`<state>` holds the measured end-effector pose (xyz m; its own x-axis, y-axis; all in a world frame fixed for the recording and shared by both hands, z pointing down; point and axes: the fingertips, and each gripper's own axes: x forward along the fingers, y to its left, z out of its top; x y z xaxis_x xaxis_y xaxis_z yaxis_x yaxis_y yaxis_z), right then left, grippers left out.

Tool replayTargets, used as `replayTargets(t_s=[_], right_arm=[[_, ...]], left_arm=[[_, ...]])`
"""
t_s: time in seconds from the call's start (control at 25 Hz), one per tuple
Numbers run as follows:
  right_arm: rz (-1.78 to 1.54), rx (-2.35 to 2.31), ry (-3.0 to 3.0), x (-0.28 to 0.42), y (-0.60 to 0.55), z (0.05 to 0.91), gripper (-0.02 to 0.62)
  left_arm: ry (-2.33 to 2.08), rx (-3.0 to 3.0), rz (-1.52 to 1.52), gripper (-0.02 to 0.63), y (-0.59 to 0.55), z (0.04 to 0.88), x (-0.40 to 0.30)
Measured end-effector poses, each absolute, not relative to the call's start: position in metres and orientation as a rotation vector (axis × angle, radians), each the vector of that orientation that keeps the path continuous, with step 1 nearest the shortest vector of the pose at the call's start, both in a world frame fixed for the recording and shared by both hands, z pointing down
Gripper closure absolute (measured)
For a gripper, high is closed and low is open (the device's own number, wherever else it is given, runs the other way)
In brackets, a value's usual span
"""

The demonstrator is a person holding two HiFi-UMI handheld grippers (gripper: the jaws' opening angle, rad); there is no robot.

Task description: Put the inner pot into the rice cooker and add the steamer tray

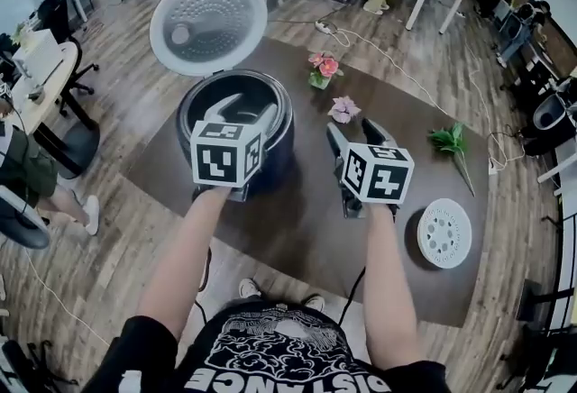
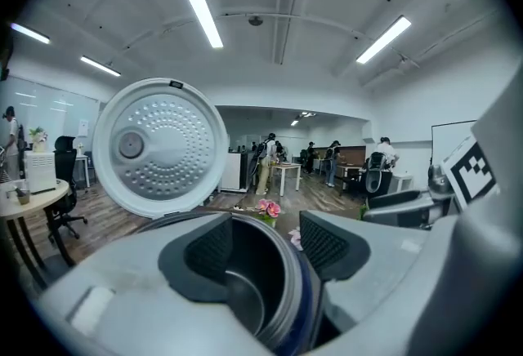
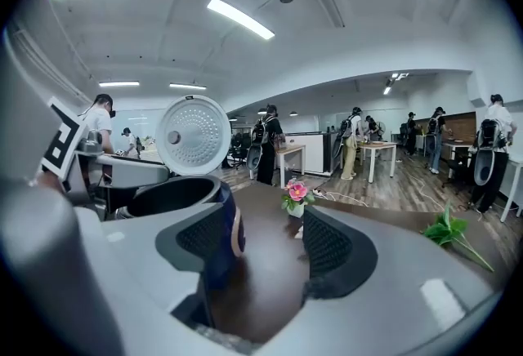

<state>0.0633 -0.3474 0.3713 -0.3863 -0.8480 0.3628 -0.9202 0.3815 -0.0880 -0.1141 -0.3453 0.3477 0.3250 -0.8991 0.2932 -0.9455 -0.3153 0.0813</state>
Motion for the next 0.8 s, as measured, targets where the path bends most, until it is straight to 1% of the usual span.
replayTargets(t_s=[0.24,0.8], right_arm=[[0.427,1.703,-2.322,0.127,-0.325,0.365,0.284],[0.477,1.999,-2.131,0.292,-0.249,0.37,0.247]], left_arm=[[-1.54,2.462,0.3,0.33,-0.34,0.342,-0.045],[-1.19,2.644,0.364,0.319,-0.312,0.354,0.132]])
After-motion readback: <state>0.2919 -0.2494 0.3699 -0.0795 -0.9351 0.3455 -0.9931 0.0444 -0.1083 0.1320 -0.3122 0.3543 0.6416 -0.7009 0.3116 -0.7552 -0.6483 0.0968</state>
